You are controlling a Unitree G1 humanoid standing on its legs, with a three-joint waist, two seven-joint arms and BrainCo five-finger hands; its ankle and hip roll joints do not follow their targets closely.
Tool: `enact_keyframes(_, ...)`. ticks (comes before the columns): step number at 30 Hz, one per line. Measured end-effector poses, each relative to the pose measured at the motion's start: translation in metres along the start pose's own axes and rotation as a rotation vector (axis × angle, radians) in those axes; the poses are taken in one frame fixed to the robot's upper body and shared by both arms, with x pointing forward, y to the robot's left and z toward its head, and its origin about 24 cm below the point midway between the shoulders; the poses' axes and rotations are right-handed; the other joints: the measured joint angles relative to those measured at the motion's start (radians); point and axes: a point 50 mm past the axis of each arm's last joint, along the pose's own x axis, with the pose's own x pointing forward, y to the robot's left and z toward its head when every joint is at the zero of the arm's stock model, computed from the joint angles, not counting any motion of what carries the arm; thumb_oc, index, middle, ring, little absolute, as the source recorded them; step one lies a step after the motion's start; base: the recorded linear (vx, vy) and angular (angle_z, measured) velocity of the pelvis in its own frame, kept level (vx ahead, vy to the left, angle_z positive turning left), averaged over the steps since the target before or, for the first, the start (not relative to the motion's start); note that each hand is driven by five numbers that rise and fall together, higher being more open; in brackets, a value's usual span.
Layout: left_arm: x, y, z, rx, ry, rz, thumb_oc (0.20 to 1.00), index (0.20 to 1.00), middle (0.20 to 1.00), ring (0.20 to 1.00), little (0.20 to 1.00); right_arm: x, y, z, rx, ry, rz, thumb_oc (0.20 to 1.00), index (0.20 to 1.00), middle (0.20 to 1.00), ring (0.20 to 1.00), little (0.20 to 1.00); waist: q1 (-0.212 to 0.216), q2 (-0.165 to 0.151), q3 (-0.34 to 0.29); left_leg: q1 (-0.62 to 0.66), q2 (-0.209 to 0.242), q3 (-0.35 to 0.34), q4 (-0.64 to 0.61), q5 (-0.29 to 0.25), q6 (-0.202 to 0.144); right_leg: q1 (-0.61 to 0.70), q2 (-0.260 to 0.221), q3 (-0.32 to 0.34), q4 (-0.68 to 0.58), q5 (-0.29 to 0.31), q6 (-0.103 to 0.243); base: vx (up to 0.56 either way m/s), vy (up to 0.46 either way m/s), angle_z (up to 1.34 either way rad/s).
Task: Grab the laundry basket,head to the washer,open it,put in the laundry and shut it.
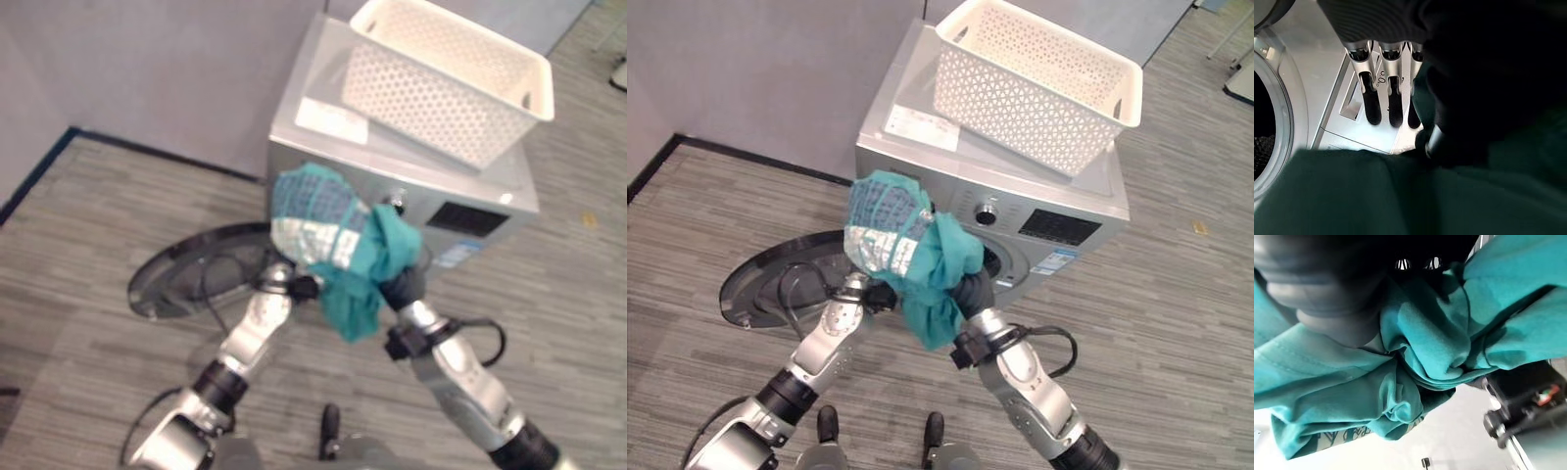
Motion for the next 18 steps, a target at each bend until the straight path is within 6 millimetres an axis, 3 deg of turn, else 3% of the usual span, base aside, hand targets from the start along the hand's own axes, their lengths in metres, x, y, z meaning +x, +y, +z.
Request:
enact_keyframes(10, -0.001, 0.003, 0.002, -0.004, -0.008, -0.003, 0.2, 0.2, 0.2, 0.2, 0.2, -0.011, -0.009, -0.004, -0.004, 0.026, -0.058, 0.2, 0.2, 0.2, 0.2, 0.2, 0.003, 0.009, 0.004, -0.001, -0.001, -0.005, 0.0, 0.0, 0.0, 0.003, -0.001, -0.007, 0.0, 0.0, 0.0, 0.0, 0.0, 0.0)
enact_keyframes(16, -0.001, 0.008, 0.002, 0.019, -0.008, -0.001, 0.2, 0.2, 0.2, 0.2, 0.2, -0.02, -0.028, 0.002, -0.225, 0.032, -0.117, 0.206, 0.206, 0.206, 0.206, 0.206, 0.003, 0.017, 0.006, -0.001, -0.004, -0.009, 0.0, 0.0, 0.0, 0.006, -0.003, -0.012, 0.0, 0.0, 0.0, 0.0, 0.004, 0.02)
enact_keyframes(17, -0.001, 0.009, 0.002, 0.022, -0.008, -0.001, 0.2, 0.2, 0.2, 0.2, 0.2, -0.021, -0.03, 0.003, -0.263, 0.036, -0.123, 0.363, 0.363, 0.363, 0.363, 0.363, 0.003, 0.018, 0.006, -0.001, -0.004, -0.01, 0.0, 0.0, 0.0, 0.006, -0.004, -0.012, 0.0, 0.0, 0.0, 0.0, 0.0, 0.0)
enact_keyframes(18, -0.001, 0.009, 0.002, 0.023, -0.008, 0.0, 0.2, 0.2, 0.2, 0.2, 0.2, -0.021, -0.032, 0.003, -0.292, 0.037, -0.13, 0.598, 0.598, 0.598, 0.598, 0.598, 0.003, 0.019, 0.006, -0.001, -0.004, -0.01, 0.0, 0.0, 0.0, 0.007, -0.004, -0.012, 0.0, 0.0, 0.0, 0.0, 0.011, 0.03)
